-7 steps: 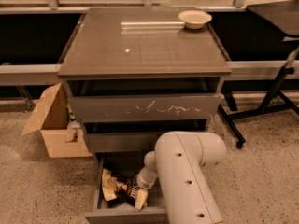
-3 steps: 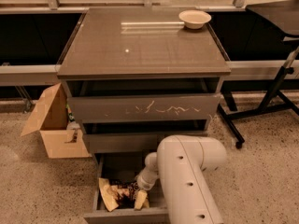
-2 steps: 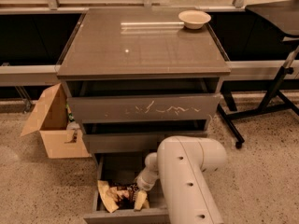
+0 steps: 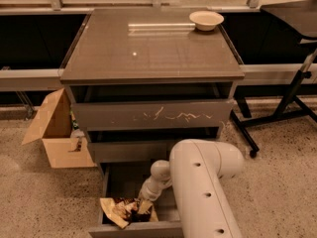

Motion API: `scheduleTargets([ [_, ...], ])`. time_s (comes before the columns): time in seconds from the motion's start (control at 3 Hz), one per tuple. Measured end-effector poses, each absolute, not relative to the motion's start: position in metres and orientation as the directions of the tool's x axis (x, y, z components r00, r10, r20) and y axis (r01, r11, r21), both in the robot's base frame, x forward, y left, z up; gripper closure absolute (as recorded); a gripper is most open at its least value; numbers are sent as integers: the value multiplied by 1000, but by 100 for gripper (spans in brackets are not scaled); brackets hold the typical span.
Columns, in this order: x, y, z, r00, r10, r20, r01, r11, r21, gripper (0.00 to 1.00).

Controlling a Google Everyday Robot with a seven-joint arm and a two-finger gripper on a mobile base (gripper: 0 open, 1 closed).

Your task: Pick brown chip bag from bottom drawer and place on counter

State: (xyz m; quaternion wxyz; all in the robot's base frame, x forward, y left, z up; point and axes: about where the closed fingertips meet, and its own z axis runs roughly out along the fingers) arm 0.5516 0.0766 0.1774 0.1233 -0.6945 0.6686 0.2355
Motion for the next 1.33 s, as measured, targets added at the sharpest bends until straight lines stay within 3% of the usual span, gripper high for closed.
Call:
scheduleTargets([
  [0.33,553,92,199,43,-857,-514,-988,-112,104,100],
  [1.33,547,116,246,138,-842,-521,-984,-176,25,100],
])
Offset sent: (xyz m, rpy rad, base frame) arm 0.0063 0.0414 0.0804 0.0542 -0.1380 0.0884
